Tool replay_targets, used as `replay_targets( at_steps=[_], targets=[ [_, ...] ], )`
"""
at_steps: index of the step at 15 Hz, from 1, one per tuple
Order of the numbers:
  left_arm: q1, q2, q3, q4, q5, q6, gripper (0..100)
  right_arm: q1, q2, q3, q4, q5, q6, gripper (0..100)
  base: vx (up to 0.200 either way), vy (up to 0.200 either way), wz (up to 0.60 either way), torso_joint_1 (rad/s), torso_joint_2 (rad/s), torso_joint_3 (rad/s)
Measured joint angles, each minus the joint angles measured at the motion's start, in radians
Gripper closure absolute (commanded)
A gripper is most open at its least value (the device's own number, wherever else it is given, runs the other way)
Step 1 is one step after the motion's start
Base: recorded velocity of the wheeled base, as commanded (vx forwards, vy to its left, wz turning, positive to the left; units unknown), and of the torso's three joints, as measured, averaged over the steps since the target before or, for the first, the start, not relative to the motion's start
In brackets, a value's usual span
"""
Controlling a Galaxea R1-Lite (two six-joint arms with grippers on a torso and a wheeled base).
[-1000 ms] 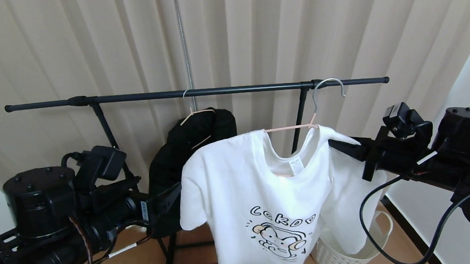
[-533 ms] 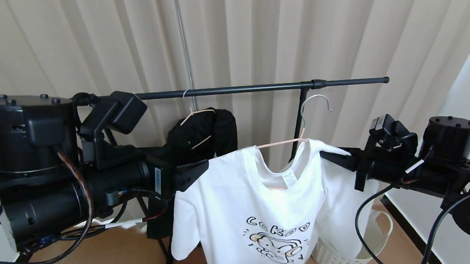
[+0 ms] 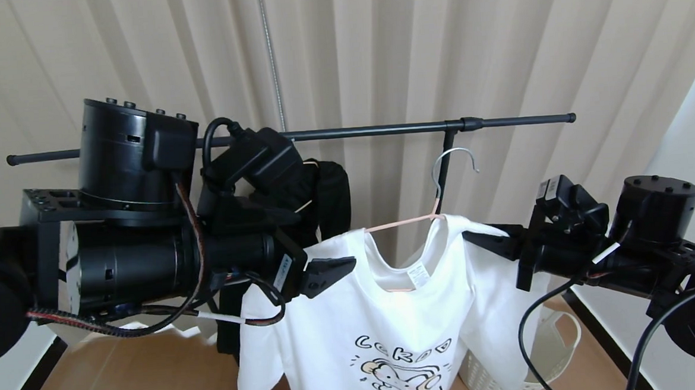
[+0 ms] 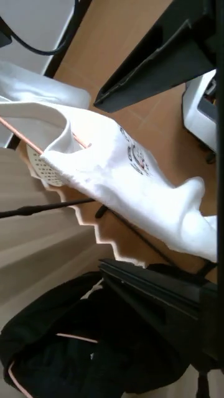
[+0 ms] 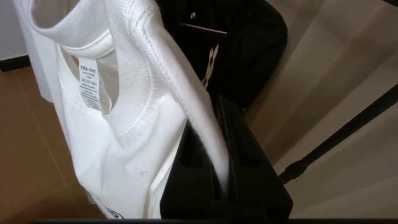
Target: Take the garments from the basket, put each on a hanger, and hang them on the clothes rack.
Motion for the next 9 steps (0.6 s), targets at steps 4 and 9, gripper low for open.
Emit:
replay_targets(
  at_steps=[4, 9],
  targets=[
    [-0.005, 0.064, -0.153, 0.181, -0.047, 0.124, 0, 0.008, -0.014, 0.009, 0.000, 0.000, -0.009, 100, 0.000, 0.000, 0.00, 0.000, 0.00, 0.000],
    [-0.007, 0.120, -0.201, 0.201, -0.080, 0.181, 0, 0.008, -0.020, 0.011, 0.000, 0.000, -0.025, 100, 0.000, 0.000, 0.00, 0.000, 0.00, 0.000]
  ],
)
